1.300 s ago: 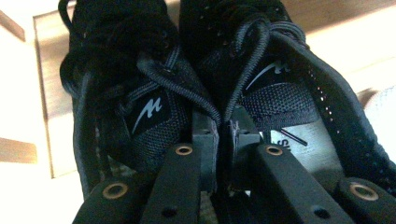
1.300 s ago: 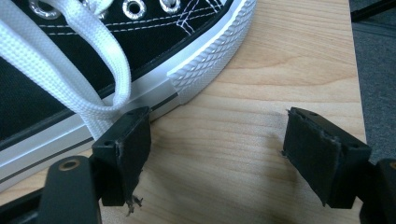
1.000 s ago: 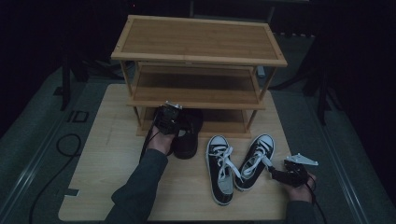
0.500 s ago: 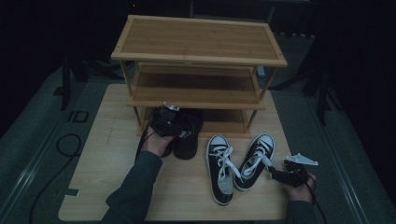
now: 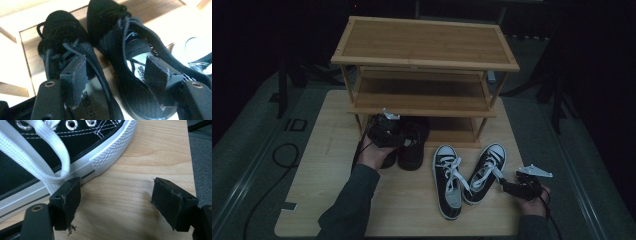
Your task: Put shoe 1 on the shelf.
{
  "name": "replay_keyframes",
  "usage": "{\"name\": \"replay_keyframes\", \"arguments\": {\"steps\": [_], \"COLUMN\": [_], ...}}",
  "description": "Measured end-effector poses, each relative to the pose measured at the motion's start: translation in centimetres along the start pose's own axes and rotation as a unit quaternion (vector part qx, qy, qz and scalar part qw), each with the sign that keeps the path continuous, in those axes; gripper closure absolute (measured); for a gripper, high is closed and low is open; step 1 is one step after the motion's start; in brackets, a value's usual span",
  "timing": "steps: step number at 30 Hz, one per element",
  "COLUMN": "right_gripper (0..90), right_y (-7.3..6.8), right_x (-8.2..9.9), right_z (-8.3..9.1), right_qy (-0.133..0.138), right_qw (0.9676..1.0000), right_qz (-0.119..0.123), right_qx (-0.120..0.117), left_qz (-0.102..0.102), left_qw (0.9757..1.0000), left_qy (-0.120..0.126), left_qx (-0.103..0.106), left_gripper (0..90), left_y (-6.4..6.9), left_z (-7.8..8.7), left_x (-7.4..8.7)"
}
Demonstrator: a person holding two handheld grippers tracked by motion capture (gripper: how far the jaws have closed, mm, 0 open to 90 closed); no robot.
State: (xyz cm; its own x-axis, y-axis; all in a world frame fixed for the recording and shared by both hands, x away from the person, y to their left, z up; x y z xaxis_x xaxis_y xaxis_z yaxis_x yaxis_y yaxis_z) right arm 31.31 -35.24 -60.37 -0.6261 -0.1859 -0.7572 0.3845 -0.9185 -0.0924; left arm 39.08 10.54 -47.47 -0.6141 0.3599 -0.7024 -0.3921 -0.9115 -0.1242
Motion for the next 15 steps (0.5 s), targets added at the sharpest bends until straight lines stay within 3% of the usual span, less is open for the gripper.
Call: {"name": "replay_keyframes", "arguments": {"steps": [5, 10, 15], "right_gripper": [23.0, 23.0, 23.0], "right_y": [0.0, 0.0, 0.0], "right_x": [0.0, 0.0, 0.0], "right_z": [0.0, 0.0, 0.0], "right_qy": [0.000, 0.000, 0.000], "right_qw": [1.0000, 1.0000, 1.0000], "right_qz": [0.000, 0.000, 0.000], "right_qx": [0.000, 0.000, 0.000], "left_qz": [0.005, 0.001, -0.008], "left_qw": [0.9998, 0.9995, 0.9993], "left_qy": [0.011, 0.022, 0.031], "left_qx": [0.018, 0.023, 0.017], "left_gripper": [33.8, 34.5, 42.6], "left_y": [-0.5, -0.9, -1.4], "left_z": [1.2, 2.5, 3.8], "left_x": [0.5, 1.1, 2.1]}}
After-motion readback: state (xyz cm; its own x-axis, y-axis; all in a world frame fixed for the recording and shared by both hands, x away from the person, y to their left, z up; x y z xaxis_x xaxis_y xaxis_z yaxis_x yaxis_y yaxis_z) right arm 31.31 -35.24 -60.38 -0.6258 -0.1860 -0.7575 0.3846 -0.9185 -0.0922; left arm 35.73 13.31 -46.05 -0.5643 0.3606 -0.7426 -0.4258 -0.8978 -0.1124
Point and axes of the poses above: each handheld gripper's, and its own axes: z roughly backward along the jaws, x roughly out of its underside, y roughly to its right, the point moved 2 cm from there along -z, roughly forward along the jaws, and after that the axes turned 7 degrees about -x, right-handed, at the moved point
